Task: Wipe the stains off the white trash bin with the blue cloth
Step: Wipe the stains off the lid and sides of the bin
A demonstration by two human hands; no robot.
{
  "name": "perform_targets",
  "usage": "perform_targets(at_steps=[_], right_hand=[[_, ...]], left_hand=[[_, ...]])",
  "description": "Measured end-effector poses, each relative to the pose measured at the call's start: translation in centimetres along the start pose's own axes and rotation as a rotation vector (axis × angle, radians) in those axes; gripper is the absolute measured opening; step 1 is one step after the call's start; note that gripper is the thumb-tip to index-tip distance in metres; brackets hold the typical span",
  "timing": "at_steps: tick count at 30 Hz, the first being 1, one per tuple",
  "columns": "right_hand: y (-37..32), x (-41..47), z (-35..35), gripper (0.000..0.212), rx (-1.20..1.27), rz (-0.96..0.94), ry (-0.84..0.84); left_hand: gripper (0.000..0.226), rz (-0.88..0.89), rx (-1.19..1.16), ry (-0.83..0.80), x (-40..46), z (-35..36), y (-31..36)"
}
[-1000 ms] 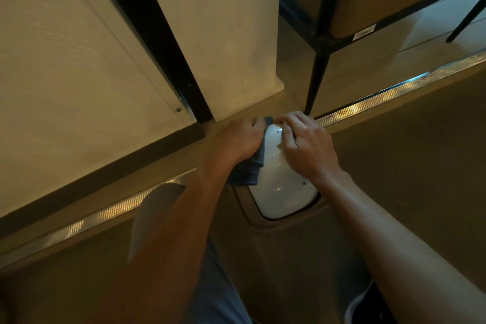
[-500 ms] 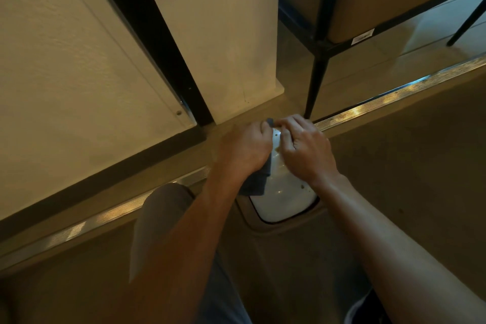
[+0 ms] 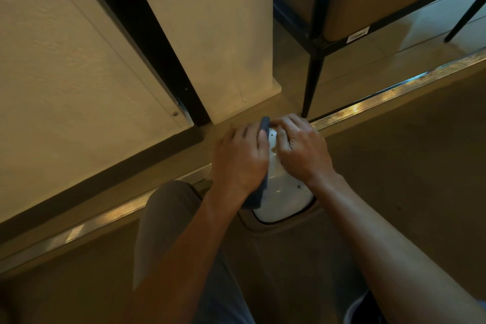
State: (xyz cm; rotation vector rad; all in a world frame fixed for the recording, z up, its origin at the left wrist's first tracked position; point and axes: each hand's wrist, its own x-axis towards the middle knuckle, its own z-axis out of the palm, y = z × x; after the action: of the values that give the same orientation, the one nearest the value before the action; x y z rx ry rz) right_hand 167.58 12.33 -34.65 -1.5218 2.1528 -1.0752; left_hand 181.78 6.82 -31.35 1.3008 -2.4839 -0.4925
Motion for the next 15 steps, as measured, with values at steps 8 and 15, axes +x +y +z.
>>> perform_targets(at_steps=[8, 15], right_hand=[[0.0, 0.0, 0.0, 0.034, 0.004, 0.004, 0.0], [0.2, 0.2, 0.1, 0.036, -0.004, 0.002, 0.012]], left_hand=[[0.037, -0.381, -0.306, -0.192, 2.2, -0.8, -3.9], [0.039, -0.055, -0.03, 0.074, -2.4, 0.6, -0.6]])
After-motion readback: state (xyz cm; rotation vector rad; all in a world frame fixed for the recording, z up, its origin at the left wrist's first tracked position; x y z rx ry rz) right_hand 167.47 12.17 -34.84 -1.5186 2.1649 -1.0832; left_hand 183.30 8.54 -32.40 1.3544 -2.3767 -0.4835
